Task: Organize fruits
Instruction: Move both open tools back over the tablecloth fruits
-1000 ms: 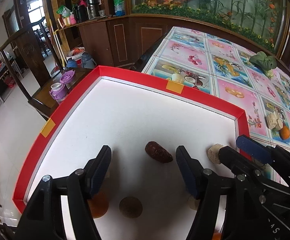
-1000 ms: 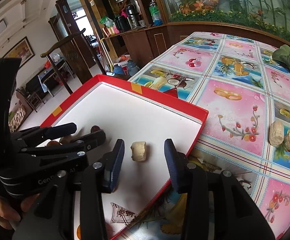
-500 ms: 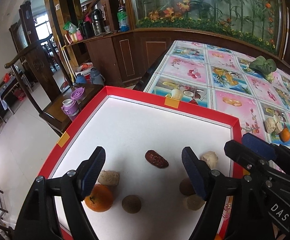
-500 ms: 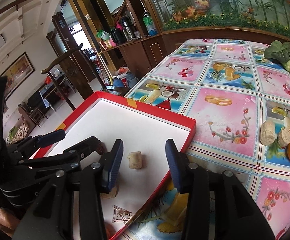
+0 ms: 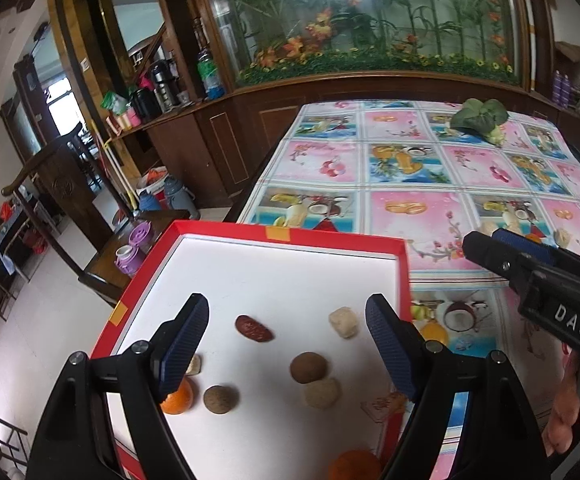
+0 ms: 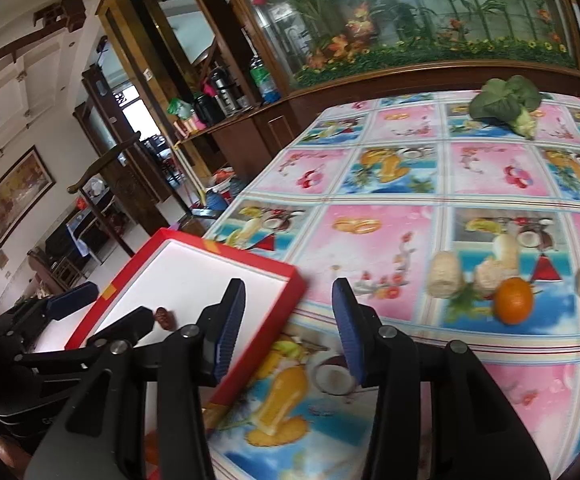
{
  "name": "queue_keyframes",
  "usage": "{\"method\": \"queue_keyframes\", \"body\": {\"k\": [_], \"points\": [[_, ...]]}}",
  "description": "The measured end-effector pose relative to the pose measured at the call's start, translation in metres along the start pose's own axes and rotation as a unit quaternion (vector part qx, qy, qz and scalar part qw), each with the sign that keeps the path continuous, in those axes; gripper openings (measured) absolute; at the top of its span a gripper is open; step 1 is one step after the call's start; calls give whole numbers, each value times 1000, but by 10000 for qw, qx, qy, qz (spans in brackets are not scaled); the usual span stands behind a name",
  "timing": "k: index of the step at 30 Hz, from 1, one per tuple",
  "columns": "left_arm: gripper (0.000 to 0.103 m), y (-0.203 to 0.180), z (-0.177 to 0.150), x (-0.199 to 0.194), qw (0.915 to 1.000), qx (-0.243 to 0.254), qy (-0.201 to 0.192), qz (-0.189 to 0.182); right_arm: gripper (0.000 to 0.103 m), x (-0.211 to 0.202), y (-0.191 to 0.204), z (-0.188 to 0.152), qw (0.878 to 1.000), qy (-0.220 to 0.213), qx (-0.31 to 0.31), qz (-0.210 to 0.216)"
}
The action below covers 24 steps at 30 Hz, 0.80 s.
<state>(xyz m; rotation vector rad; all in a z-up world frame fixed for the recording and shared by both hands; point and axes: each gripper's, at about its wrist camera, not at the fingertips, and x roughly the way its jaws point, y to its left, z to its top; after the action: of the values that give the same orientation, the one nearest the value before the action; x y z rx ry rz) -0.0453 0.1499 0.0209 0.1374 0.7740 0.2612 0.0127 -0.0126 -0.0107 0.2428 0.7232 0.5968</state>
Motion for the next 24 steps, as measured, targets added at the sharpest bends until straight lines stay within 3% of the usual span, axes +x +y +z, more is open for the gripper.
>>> {"method": "queue_keyframes", "body": {"k": [9,19,24], "points": [[81,-34,6,-11,9990,368,-98,-234,47,-32,-56,4,9987,-143,255,-421],[81,-97,-4,-1,9889,870,298,-1164,47,-68,-134,-3,9913,106,349,-1266],[81,-121,-6,5,9826,889,518,-1548,47,-64,-151,-1,9882,280,489,-1423]]}}
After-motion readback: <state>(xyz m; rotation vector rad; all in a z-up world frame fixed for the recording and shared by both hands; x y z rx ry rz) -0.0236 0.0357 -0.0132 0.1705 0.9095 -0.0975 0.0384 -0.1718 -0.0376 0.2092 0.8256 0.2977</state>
